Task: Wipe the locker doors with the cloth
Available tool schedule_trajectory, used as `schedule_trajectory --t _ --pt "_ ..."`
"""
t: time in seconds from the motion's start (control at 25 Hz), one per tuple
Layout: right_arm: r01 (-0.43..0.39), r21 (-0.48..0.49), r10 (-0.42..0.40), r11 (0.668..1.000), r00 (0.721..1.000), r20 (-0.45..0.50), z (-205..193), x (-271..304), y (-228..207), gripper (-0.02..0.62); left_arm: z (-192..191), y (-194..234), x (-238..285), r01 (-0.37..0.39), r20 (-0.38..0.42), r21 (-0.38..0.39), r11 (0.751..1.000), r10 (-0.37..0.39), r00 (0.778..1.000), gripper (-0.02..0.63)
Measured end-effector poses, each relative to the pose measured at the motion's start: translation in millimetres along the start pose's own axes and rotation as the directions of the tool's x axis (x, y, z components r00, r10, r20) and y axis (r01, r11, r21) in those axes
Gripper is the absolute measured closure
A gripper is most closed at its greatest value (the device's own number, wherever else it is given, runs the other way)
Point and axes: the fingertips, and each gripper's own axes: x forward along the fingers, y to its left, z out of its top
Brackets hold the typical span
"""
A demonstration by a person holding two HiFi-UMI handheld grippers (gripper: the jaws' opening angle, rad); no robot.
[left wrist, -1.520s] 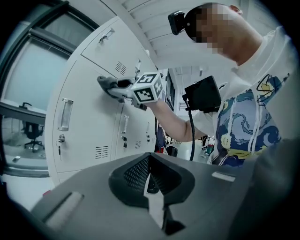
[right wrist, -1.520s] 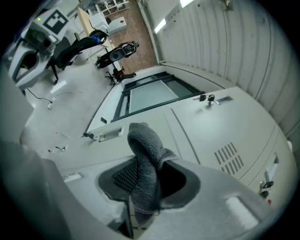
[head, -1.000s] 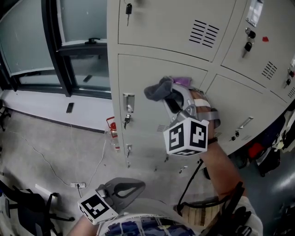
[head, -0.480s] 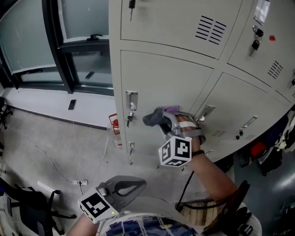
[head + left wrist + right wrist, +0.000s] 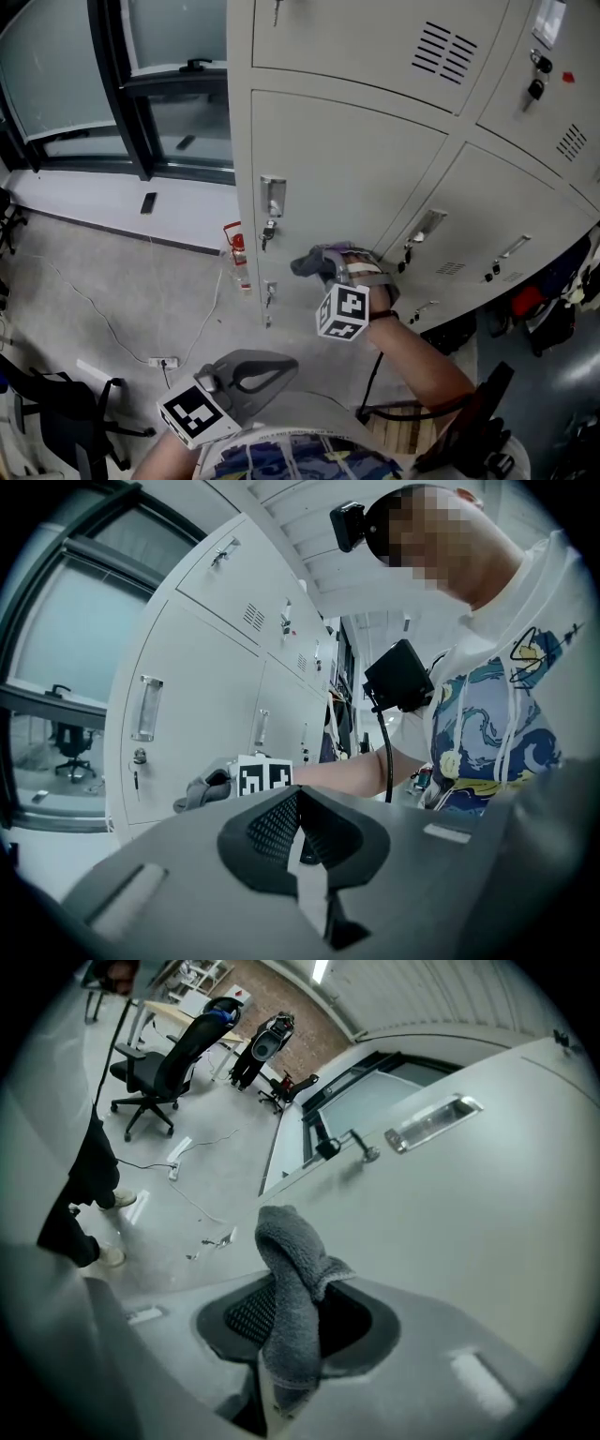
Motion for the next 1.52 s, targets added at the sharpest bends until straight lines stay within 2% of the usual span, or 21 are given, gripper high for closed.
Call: schedule_trajectory --t 0.28,0.44,0.6,0.72,0.88,1.04,1.12,1.2,1.36,1.52 --pt "-0.127 0.028 0.128 0.991 0.992 -0.007 -12.5 28.2 39.8 0.482 -1.9 3.9 -2.1 0.002 -0.004 0.005 1.000 -0.002 1.000 0.604" --pt "-0.138 0.058 0.138 0.989 0.990 0.011 -3.5 5.4 23.0 0.480 -1.3 7.1 -5.7 0.004 0.001 0.002 1.000 -0.004 1.000 0.604" --pt "-0.030 0.064 0.024 0.998 0.995 0.093 33.4 -55.7 -38.2 0.480 1.2 11.8 -10.3 0.016 0.007 0.009 1.000 -0.016 1.000 0.604" --pt "0.125 0.050 -0.131 0.991 0.980 0.147 63.7 -109.0 -100.3 0.480 3.3 13.9 -13.9 0.037 0.011 0.029 0.999 -0.038 0.999 0.604" --pt "0.336 0.059 -0.341 0.940 0.921 0.188 98.8 -173.4 -176.1 0.480 5.2 16.4 -22.8 0.063 0.019 0.032 0.997 -0.064 0.998 0.604" --pt "0.481 0.039 -0.480 0.876 0.859 0.178 113.1 -199.8 -225.8 0.480 7.5 18.9 -36.3 0.089 0.025 0.047 0.995 -0.090 0.996 0.604" --pt "0.517 0.030 -0.514 0.855 0.840 0.174 117.4 -201.4 -240.5 0.479 7.2 20.6 -44.3 0.096 0.023 0.045 0.994 -0.097 0.995 0.604" --pt "0.531 0.028 -0.528 0.847 0.834 0.161 118.0 -197.4 -246.7 0.479 6.3 22.0 -52.1 0.102 0.018 0.042 0.994 -0.103 0.995 0.604" --pt "0.500 0.023 -0.500 0.865 0.859 0.108 109.1 -174.5 -232.5 0.479 4.4 27.1 -67.1 0.116 0.011 0.040 0.992 -0.117 0.993 0.604" --pt "0.440 0.014 -0.440 0.898 0.895 0.068 95.1 -147.6 -202.0 0.479 1.5 33.6 -81.3 0.123 0.002 0.032 0.992 -0.123 0.992 0.604"
